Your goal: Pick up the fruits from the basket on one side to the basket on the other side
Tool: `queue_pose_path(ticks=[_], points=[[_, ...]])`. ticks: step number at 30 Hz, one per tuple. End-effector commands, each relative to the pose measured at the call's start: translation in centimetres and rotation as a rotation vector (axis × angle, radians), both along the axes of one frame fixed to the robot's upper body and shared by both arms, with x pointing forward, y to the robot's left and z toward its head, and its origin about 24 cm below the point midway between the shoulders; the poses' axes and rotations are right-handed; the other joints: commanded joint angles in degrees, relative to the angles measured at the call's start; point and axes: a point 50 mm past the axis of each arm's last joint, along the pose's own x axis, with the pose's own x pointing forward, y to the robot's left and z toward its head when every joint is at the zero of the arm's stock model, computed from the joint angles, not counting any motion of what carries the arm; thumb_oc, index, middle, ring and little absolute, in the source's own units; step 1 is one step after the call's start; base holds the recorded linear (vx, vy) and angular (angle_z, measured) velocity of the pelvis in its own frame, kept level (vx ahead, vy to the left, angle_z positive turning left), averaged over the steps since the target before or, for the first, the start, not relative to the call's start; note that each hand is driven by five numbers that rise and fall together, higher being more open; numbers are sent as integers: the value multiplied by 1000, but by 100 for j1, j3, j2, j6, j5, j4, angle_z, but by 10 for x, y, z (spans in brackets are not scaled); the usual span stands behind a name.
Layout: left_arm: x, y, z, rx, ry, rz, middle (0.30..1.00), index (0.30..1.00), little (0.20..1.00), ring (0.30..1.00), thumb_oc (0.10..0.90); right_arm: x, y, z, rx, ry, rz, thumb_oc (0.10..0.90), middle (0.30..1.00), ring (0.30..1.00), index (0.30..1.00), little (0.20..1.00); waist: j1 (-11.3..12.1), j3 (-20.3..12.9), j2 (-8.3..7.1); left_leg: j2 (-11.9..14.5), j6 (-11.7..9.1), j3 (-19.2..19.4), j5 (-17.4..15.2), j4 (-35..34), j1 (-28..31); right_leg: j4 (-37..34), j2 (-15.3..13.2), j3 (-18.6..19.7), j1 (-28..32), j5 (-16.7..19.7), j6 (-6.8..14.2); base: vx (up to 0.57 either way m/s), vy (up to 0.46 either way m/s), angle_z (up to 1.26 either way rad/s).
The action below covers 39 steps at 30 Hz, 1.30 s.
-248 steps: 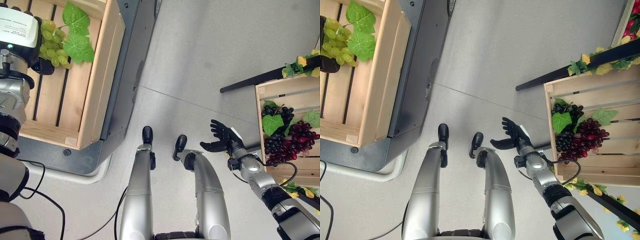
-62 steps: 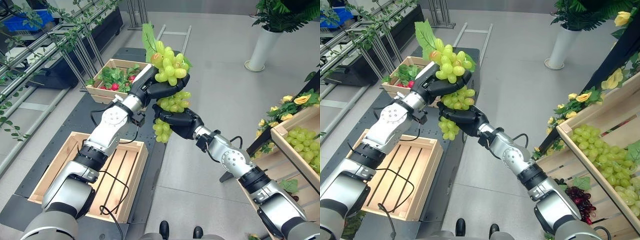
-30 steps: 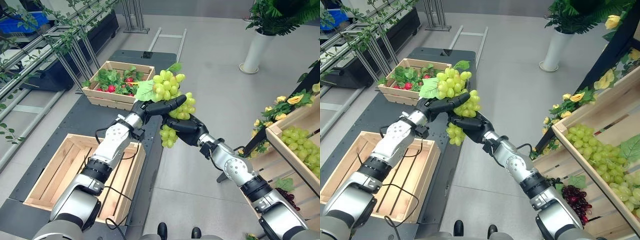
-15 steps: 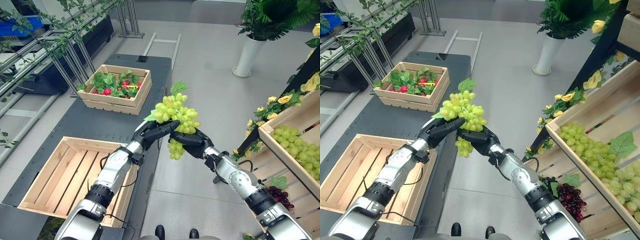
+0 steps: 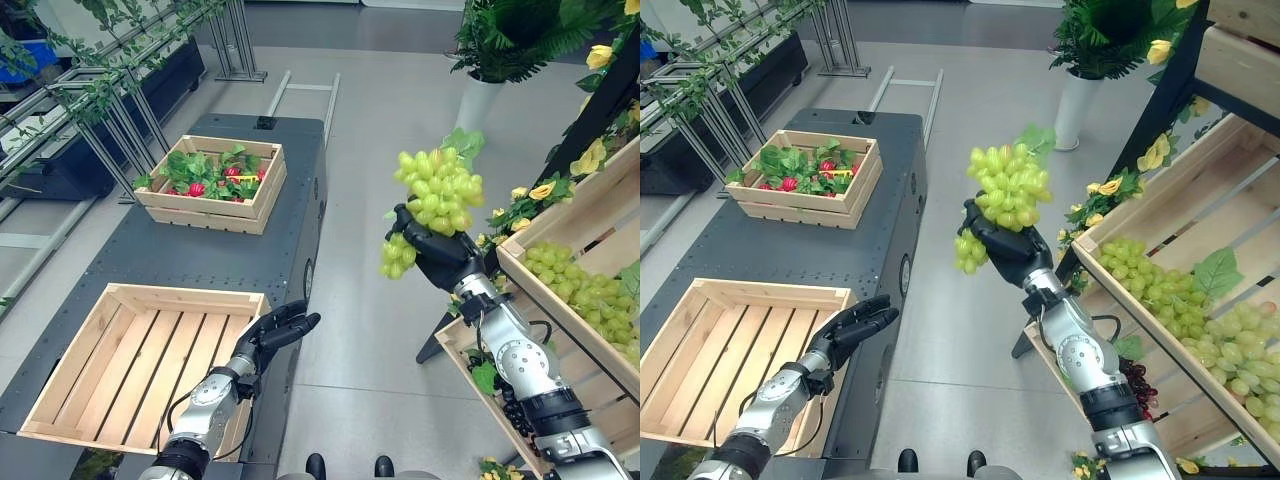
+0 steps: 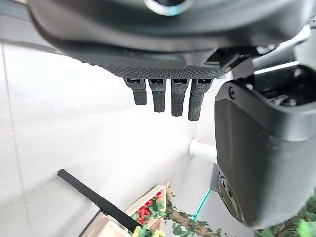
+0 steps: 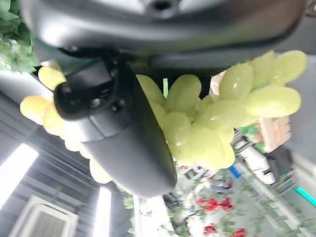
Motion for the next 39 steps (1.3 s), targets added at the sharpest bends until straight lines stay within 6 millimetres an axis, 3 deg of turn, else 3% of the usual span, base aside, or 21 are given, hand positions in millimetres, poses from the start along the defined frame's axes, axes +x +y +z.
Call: queue_pose_path(ticks=[1, 14, 20, 27, 39], points=[[24, 2, 30, -65, -240, 107, 900, 900, 900, 900, 800, -4, -1, 49, 22, -308, 37, 400, 300, 300, 300, 300, -58, -756, -101, -229, 28, -43, -564, 14, -27, 11, 55, -18, -203, 88, -92, 6, 7, -6], [4, -11, -5, -84, -98, 236, 900, 900, 900, 900, 800, -28, -7, 71, -162, -411, 125, 400, 300, 300, 300, 300, -356, -712, -264, -189, 47, 257, -641, 14, -16, 11, 149, 342, -327, 188, -62, 5, 10, -14], [-1, -19, -16, -85, -32, 263, 900, 900, 900, 900, 800, -42, -26, 83, -297, -473, 69, 400, 300, 300, 300, 300, -670, -694, -304, -141, 57, 512, -680, 14, 0, 11, 237, 681, -437, 300, -6, -5, 17, -23], [-13, -31, -27, -109, 18, 245, 900, 900, 900, 900, 800, -63, -65, 93, -462, -522, -73, 400, 300, 300, 300, 300, -1181, -705, -285, -61, 61, 921, -738, 14, 31, 11, 381, 1196, -611, 450, 75, 6, 31, -37], [-13, -30, -25, -128, 4, 214, 900, 900, 900, 900, 800, -78, -104, 104, -409, -513, -202, 400, 300, 300, 300, 300, -1614, -648, -246, -18, 101, 1206, -911, 14, 133, 11, 463, 1499, -647, 429, 178, 19, 15, -23]])
